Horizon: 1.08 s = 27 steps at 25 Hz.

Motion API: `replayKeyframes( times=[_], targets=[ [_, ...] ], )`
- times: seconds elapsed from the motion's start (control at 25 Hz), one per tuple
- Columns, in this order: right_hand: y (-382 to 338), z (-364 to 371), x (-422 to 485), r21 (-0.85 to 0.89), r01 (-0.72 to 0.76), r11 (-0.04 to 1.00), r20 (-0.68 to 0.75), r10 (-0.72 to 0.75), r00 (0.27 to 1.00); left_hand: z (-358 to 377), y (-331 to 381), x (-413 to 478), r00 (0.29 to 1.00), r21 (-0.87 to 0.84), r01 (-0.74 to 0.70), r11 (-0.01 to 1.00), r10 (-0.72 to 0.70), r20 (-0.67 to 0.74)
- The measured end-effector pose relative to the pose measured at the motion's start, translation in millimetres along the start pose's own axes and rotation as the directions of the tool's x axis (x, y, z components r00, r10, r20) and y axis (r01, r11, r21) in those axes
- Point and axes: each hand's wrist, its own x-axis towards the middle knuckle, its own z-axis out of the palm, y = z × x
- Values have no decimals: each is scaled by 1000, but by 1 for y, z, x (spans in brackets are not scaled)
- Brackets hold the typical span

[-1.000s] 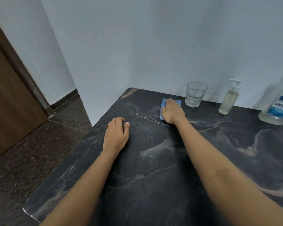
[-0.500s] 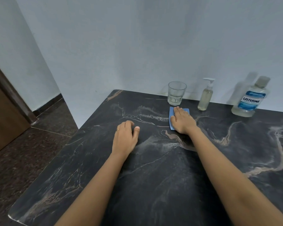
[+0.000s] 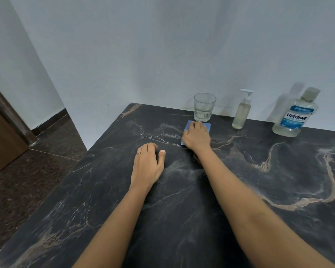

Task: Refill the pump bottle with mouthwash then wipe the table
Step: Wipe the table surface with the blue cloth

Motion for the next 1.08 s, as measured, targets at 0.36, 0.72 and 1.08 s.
replayKeyframes(
  times=[0.36, 0.72, 1.08],
  targets=[
    [31, -1, -7, 79, 135, 988, 17, -136, 991, -1, -3, 2, 998, -57, 64, 996, -65, -8],
    [53, -3, -10, 77, 182, 980, 37, -185, 982, 18, 21, 58, 990, -314, 127, 941, -141, -21],
    [78, -3, -2, 68, 95, 993, -1, -96, 995, 106, 108, 179, 986, -440, 151, 885, -103, 131]
  ],
)
